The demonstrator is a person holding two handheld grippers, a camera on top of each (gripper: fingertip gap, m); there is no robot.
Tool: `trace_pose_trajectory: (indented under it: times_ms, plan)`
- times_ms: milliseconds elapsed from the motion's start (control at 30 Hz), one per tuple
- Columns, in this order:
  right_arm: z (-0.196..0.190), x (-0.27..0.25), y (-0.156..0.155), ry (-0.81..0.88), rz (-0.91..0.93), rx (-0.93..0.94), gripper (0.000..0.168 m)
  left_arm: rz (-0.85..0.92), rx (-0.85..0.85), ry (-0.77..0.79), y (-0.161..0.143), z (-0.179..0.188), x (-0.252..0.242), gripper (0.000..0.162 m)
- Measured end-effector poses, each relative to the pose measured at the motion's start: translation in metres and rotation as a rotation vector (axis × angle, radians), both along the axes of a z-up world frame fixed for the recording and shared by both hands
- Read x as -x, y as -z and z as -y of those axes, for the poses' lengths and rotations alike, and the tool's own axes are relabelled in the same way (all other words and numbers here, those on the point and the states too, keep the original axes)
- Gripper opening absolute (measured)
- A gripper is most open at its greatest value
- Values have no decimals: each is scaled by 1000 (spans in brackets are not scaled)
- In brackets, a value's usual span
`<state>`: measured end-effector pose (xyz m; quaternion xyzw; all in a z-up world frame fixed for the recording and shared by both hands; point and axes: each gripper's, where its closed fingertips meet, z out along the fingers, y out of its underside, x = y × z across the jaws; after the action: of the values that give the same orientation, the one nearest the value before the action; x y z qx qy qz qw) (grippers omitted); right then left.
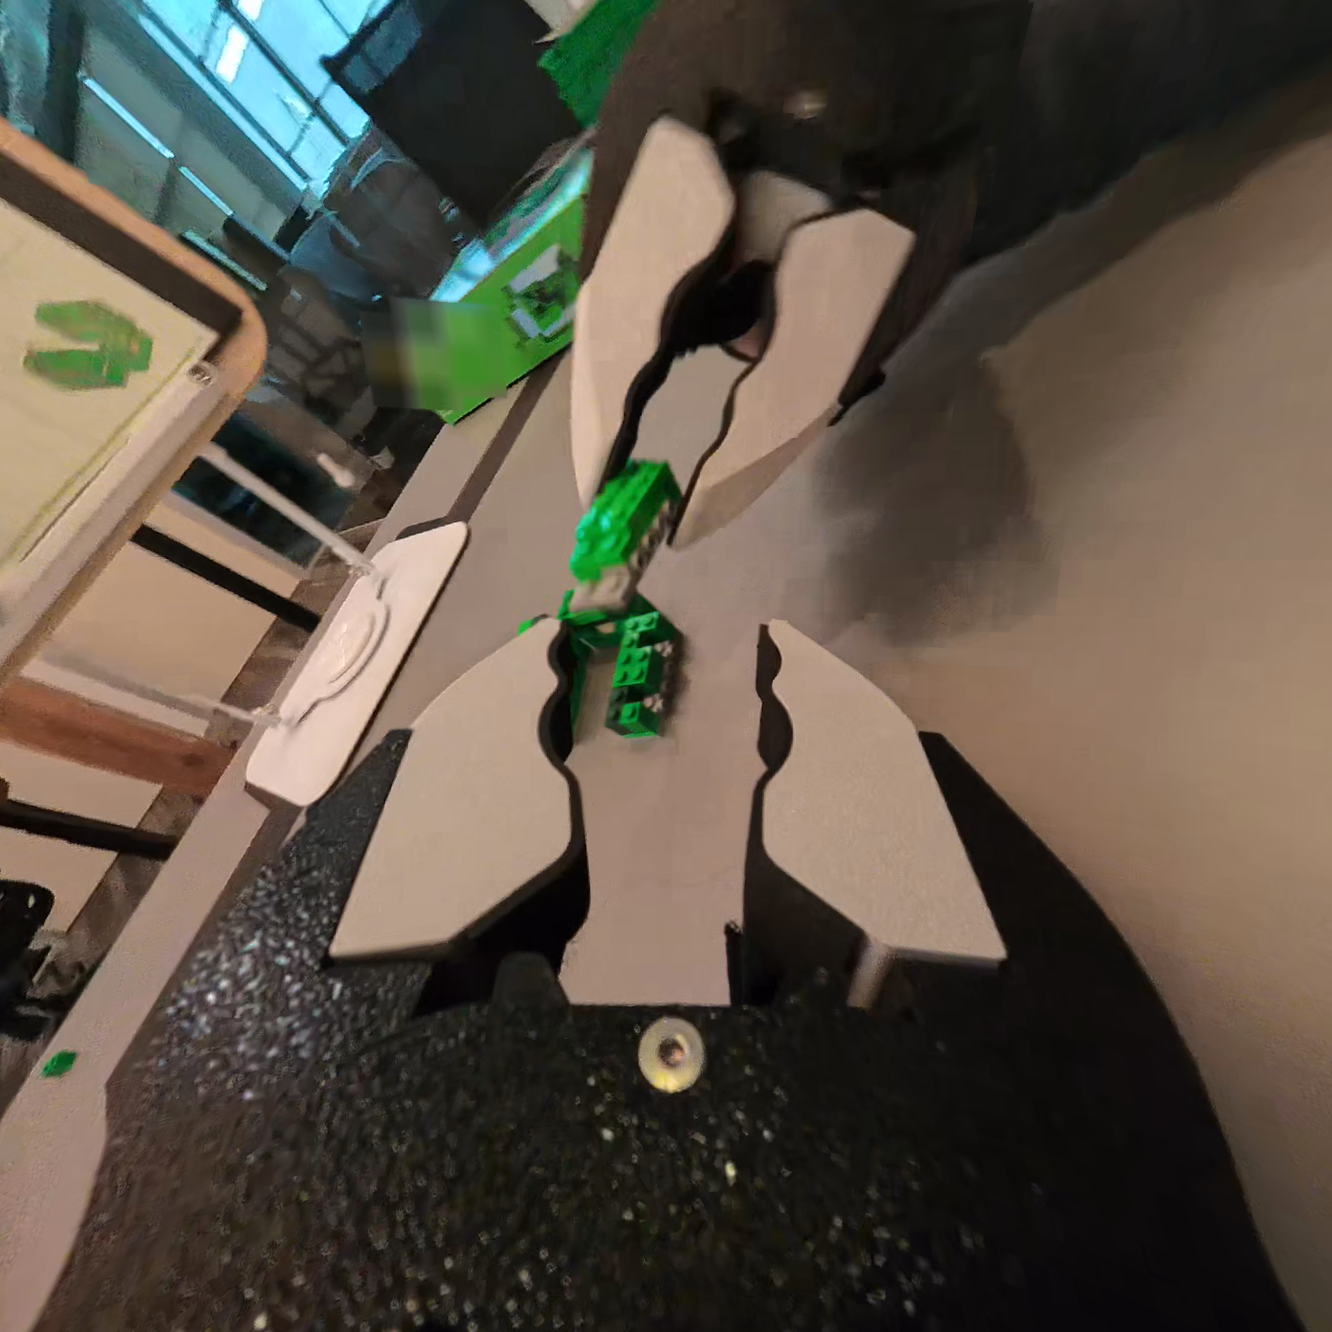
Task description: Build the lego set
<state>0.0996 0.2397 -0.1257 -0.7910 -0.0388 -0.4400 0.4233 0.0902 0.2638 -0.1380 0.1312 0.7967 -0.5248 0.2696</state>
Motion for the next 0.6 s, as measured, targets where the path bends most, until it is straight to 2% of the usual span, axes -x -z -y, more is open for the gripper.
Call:
trace_pose_trajectory:
  times_ms: [133, 167, 233, 367, 467, 600]
  plan:
    - [13, -1, -29, 162, 679, 246, 21, 47, 40, -34, -7, -3, -6, 49]
    - [13, 1, -31, 177, 805, 317, 21, 61, 36, -37, -7, -2, -5, 49]
    - [9, 7, -34, 185, 947, 387, 21, 84, 28, -44, -6, -2, -6, 49]
    - [4, 17, -47, 180, 1022, 361, 21, 85, 30, -53, -6, -2, -7, 49]
    - [3, 17, -46, 181, 1031, 366, 21, 85, 42, -57, -8, -3, -8, 49]
    - [8, 8, -37, 184, 922, 356, 21, 95, 47, -59, -9, -3, -8, 49]
